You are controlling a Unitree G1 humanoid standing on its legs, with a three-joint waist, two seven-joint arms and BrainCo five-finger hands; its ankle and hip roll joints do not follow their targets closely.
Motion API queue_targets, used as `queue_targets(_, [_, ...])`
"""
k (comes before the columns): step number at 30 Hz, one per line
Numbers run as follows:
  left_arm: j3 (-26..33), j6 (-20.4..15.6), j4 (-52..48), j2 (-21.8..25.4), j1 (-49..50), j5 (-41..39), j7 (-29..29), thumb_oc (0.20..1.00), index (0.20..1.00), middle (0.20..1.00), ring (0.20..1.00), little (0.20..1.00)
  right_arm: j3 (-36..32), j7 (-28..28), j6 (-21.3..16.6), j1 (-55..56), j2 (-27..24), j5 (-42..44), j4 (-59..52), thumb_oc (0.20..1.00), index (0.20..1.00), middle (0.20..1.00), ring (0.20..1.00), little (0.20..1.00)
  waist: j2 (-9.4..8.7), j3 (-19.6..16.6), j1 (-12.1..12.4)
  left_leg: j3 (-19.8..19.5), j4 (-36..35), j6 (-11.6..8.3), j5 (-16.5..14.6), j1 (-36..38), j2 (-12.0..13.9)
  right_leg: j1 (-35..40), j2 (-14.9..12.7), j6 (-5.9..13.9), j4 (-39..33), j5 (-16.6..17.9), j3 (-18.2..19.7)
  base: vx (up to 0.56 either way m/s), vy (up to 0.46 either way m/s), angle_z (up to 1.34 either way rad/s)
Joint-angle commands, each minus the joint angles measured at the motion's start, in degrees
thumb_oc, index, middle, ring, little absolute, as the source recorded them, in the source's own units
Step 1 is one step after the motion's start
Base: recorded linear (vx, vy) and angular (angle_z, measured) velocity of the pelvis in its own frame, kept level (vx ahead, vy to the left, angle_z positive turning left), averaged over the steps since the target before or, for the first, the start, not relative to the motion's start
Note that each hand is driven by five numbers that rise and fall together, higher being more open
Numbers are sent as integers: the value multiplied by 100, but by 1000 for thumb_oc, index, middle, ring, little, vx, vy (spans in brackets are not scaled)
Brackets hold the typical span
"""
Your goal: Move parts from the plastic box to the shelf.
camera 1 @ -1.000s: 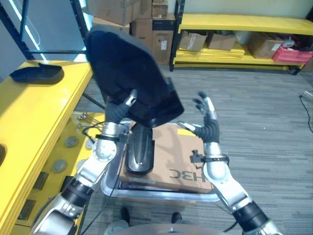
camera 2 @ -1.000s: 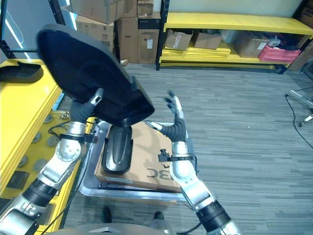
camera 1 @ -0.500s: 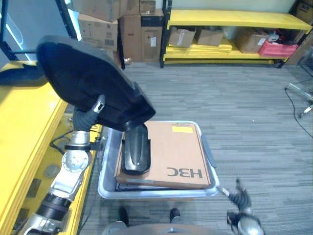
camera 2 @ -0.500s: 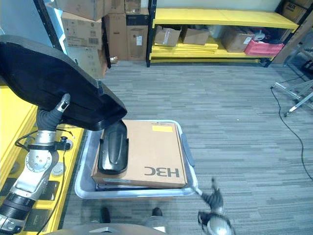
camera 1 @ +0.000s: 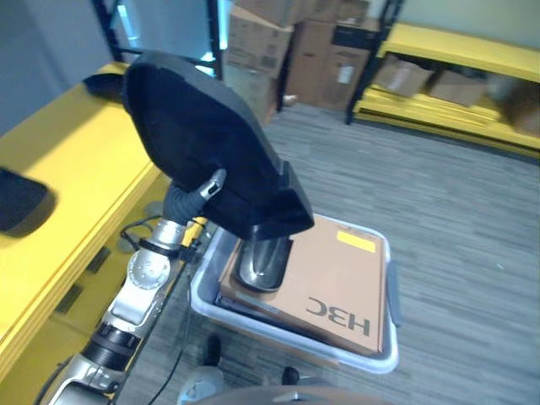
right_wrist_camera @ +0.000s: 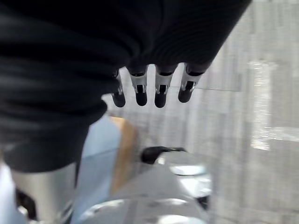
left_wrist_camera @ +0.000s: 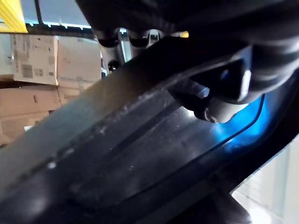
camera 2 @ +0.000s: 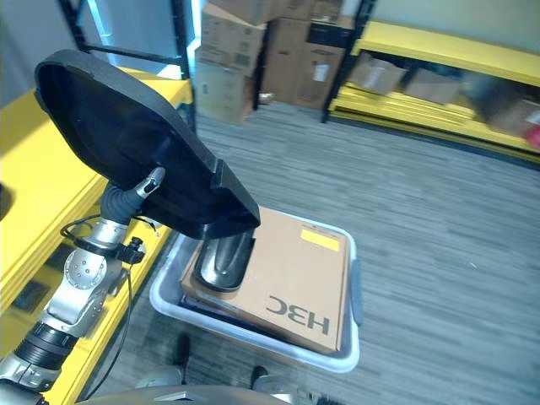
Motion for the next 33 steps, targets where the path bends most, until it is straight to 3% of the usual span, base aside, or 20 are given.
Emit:
queue_targets(1, [483,22,-624,85,-533,-237,-196,200,200,200,200,200,227,293,425,-118,-89,-62,-38,1000,1000,1000,1000,1000,-146,369,143,651,-14,-143,-553,36,-97,-23,6,-146,472,-583,207,-114,-96,45])
queue_targets(3, [640,249,-781,74,-320,-207,-278,200,200,200,200,200,115,185,511,-213,-145,150,37,1000,1000,1000,1000,1000,-9,521,198,1053,-14,-245,-318,-69,137,2,64,-224,550,-632,-148,-158,-67,48])
queue_targets(6, [735,297,-795,86,-149,-198,-372,200,200,200,200,200,-26,168,542,-216,-141,-14,99,1000,1000,1000,1000,1000,70,595,141,1631,17,-312,-246,-6,351,29,31,-223,611,-636,-511,-163,65,85])
queue_targets(7, [795,196,-799,164,73,-217,-355,200,200,200,200,200,-6,222,521,-272,-135,-198,103,1000,1000,1000,1000,1000,41,608,129,1927,178,-310,-361,229,475,67,-111,-201,610,-602,-720,-166,148,105])
queue_targets(11, [853,-31,-836,262,371,-205,-93,200,200,200,200,200,262,313,707,-522,-192,-695,4,1000,1000,1000,1000,1000,-131,476,124,2049,1015,-96,-907,556,610,-74,-515,-170,702,-487,-885,-142,205,51])
queue_targets(13, [861,-13,-828,263,378,-148,27,200,200,200,200,200,325,301,654,-566,-209,-817,6,1000,1000,1000,1000,1000,-156,438,92,2215,1223,-58,-929,663,710,-117,-610,-179,773,-465,-1011,-104,204,78])
queue_targets(16, [787,59,-781,247,303,-182,-42,200,200,200,200,200,376,169,682,-707,-235,-42,56,1000,1000,1000,1000,1000,-106,232,-46,2694,1201,-172,-836,1100,998,-208,-754,-214,910,-482,-1397,-176,387,100])
queue_targets(17, [738,102,-756,239,241,-163,-35,200,200,200,200,200,225,-106,640,-789,-262,687,123,1000,1000,1000,1000,1000,-50,122,-92,2847,1028,-263,-752,1308,1057,-202,-829,-182,917,-464,-1536,-133,438,173])
queue_targets(20, [709,195,-844,302,201,-31,113,200,200,200,200,200,-85,-164,569,-959,-354,654,181,1000,1000,1000,1000,1000,25,-13,-101,2888,588,-259,-905,1517,910,-213,-1033,-7,863,-328,-1584,-92,451,149])
queue_targets(23, [621,283,-850,598,122,-222,10,200,200,200,200,200,-192,-43,525,-1108,-371,78,258,1000,1000,1000,1000,1000,120,-142,35,3043,76,-135,-1093,1559,627,-10,-1467,363,713,-19,-1855,-72,546,97])
queue_targets(28, [419,594,-1025,863,-75,-211,-119,200,200,200,200,200,-179,-33,493,-1203,-234,325,196,1000,1000,1000,1000,1000,109,-157,238,2866,37,56,-1207,1448,294,-13,-1955,550,979,440,-2012,-7,283,42])
queue_targets(29, [224,695,-993,915,-238,-292,-154,200,200,200,200,200,-94,-113,371,-1277,-180,186,159,1000,1000,1000,1000,1000,124,-89,202,2613,3,229,-1291,1396,123,-209,-1894,547,1255,432,-1609,26,320,77])
queue_targets(31, [-20,619,-866,873,-372,-441,-292,200,200,200,200,200,9,-141,233,-1275,-189,384,160,1000,1000,1000,1000,1000,145,-49,-7,2175,-14,363,-1228,1218,-15,-477,-1234,394,1126,170,-988,2,212,132])
queue_targets(33, [-191,626,-802,774,-407,-402,-272,200,200,200,200,200,96,-122,252,-1295,-162,478,158,1000,1000,1000,1000,1000,78,-64,-96,1854,-14,393,-1245,1119,-222,-559,-725,342,795,121,-577,76,43,189])
